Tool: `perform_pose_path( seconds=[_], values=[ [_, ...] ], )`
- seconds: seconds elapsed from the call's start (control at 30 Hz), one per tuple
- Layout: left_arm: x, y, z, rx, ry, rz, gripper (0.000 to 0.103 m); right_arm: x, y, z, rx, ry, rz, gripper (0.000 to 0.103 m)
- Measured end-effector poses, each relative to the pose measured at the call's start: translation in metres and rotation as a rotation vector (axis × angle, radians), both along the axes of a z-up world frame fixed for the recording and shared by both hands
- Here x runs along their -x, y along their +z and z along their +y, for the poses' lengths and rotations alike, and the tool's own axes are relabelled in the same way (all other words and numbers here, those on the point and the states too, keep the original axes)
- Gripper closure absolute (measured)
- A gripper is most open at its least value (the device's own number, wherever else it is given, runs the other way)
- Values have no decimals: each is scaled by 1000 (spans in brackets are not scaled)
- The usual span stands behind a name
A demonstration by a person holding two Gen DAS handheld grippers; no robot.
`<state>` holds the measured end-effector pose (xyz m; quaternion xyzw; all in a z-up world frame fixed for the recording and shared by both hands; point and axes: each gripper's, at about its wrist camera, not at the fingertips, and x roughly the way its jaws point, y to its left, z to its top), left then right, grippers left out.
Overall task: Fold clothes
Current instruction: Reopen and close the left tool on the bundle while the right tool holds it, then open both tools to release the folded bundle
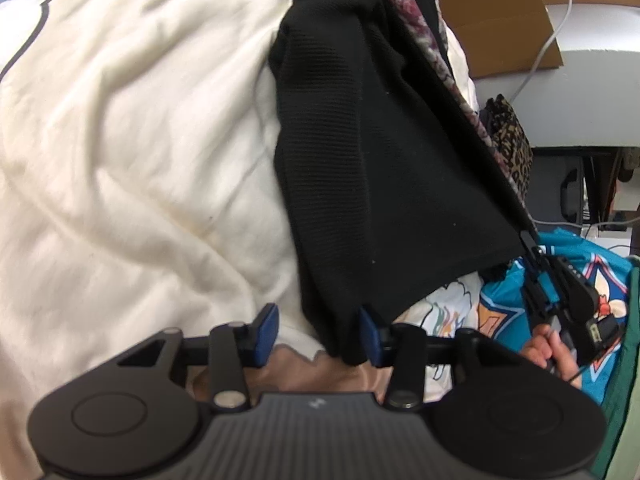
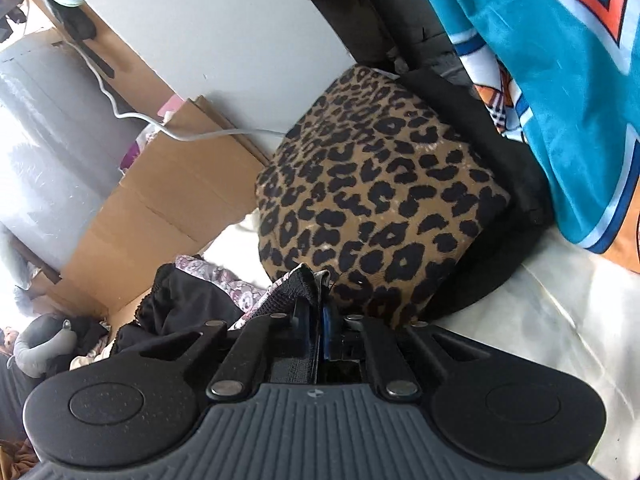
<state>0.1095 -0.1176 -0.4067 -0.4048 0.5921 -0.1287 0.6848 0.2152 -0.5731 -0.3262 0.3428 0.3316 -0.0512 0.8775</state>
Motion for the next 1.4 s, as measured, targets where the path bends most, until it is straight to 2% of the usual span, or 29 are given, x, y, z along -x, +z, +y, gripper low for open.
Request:
perform_pose_path(
  seconds=[0.27, 0.43, 0.57, 0.63, 0.77, 0.83, 1.07, 1.27, 1.4],
  values=[
    [-4, -12, -10, 20, 40, -43, 56, 2, -11, -2, -10, -8, 23, 98],
    [3, -17, -13, 42, 78, -100, 53, 2, -15, -2, -8, -6, 29, 98],
    [5, -19, -12, 59, 106, -96, 56, 3, -18, -2, -12, -10, 35, 98],
    [5, -18, -12, 44, 99, -95, 73, 4, -20, -3, -16, -12, 35, 98],
    [5, -21, -9, 77, 103, -88, 93, 6, -22, -4, -18, -9, 38, 98],
    [5, -18, -8, 79, 98, -94, 98, 6, -23, -4, -17, -8, 39, 98],
    [7, 10, -5, 43, 120, -63, 100, 13, -26, -2, -29, -26, 49, 98],
    [21, 28, 10, 34, 148, -59, 100, 26, -28, -1, -88, -55, 52, 98],
    [14, 36, 10, -4, 134, -55, 100, 38, -29, 1, -129, -74, 60, 98]
  ],
)
